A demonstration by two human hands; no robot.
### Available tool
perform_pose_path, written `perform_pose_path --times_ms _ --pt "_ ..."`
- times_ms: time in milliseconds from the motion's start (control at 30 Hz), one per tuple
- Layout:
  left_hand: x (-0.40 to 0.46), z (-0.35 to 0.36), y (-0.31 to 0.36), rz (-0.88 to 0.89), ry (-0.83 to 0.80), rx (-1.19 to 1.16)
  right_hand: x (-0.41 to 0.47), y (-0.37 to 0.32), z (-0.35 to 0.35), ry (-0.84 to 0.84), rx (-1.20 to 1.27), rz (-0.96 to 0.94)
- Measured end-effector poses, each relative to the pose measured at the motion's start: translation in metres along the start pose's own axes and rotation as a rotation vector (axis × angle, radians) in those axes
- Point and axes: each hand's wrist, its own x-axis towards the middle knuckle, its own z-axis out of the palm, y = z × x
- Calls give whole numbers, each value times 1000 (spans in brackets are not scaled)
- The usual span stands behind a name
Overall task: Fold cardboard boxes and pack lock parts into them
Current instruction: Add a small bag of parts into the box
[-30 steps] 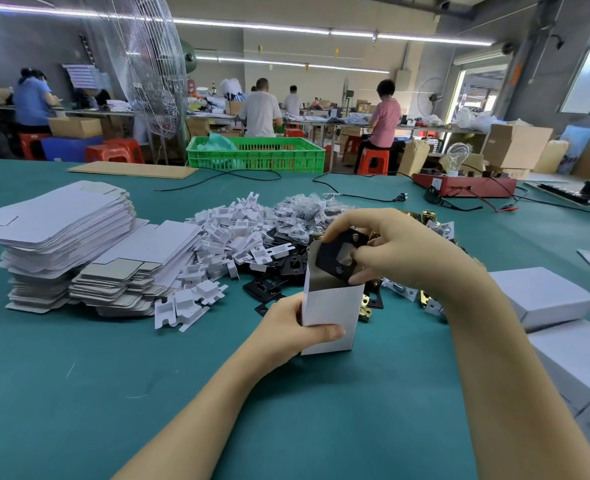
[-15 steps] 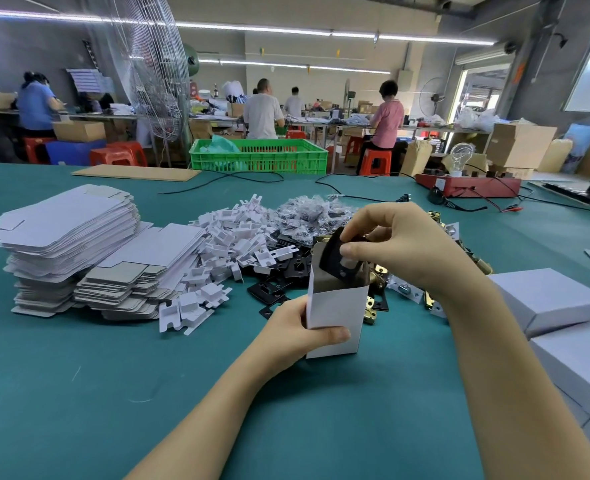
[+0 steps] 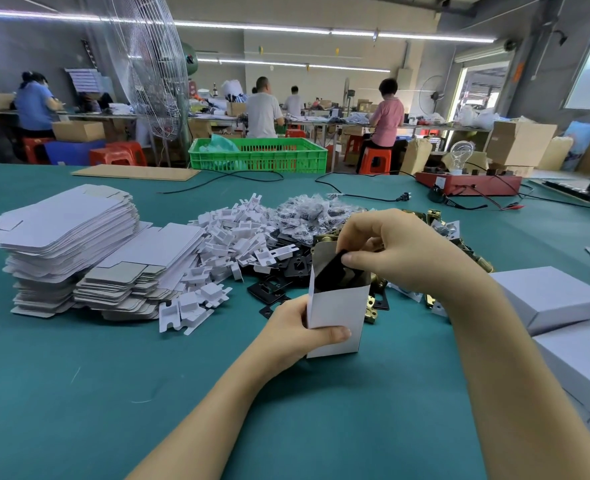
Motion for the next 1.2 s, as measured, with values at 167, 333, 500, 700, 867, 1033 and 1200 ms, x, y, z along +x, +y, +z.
perform_pose_path --times_ms 167,333,500,700,867,1033,1200 --pt "1 0 0 -4 7 -12 -1 2 -2 -30 -49 48" --pt "1 0 0 -12 7 1 -8 -2 -15 -2 -112 61" --pt "0 0 1 -29 16 -22 -5 -5 -8 -44 -215 81" --pt "0 -1 2 -12 10 13 -5 -1 -11 -20 -233 137" --pt "-1 0 3 -15 18 5 -3 -5 -7 -40 -334 84" --pt "-1 1 3 -24 18 -8 0 -3 0 -99 -359 51" --pt "-1 0 3 -24 18 -10 -1 1 -2 -37 -232 77"
